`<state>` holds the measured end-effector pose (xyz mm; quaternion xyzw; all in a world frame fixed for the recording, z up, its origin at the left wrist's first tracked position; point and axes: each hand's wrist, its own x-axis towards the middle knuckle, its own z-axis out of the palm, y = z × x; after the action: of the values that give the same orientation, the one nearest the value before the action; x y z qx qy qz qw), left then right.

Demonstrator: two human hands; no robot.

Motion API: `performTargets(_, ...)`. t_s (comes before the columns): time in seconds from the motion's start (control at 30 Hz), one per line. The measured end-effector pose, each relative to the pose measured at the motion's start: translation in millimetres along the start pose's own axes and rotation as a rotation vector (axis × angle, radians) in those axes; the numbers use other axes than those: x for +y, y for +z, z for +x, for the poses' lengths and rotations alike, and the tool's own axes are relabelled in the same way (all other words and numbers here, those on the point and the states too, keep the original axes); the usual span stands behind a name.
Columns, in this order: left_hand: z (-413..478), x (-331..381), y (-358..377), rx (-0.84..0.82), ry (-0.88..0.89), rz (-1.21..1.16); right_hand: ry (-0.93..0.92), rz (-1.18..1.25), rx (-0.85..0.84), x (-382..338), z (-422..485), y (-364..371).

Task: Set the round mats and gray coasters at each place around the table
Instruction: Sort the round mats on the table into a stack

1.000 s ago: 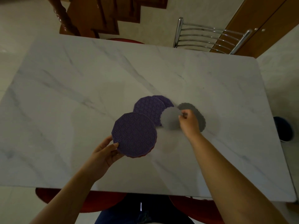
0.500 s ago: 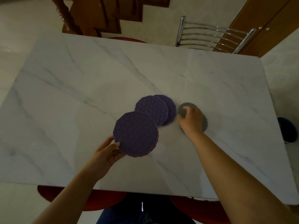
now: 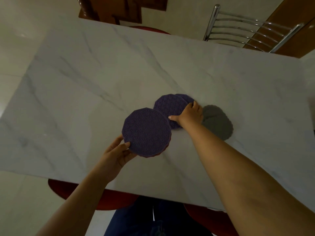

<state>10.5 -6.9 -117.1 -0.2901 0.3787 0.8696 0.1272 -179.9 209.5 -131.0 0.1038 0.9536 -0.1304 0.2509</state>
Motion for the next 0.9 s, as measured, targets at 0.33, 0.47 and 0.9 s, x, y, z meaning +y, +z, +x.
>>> performTargets(0.33, -5, -3, -6, 0.002, 0.006, -0.024, -0.05, 0.147, 0.208, -7, -14, 6)
performTargets(0.47, -9, -1, -6, -0.007, 0.015, -0.029, -0.116, 0.372, 0.261, -8, -23, 0)
performTargets(0.9, -6, 6, 13, -0.095, 0.012, 0.004, -0.128, 1.116, 0.406, 54, -78, -85)
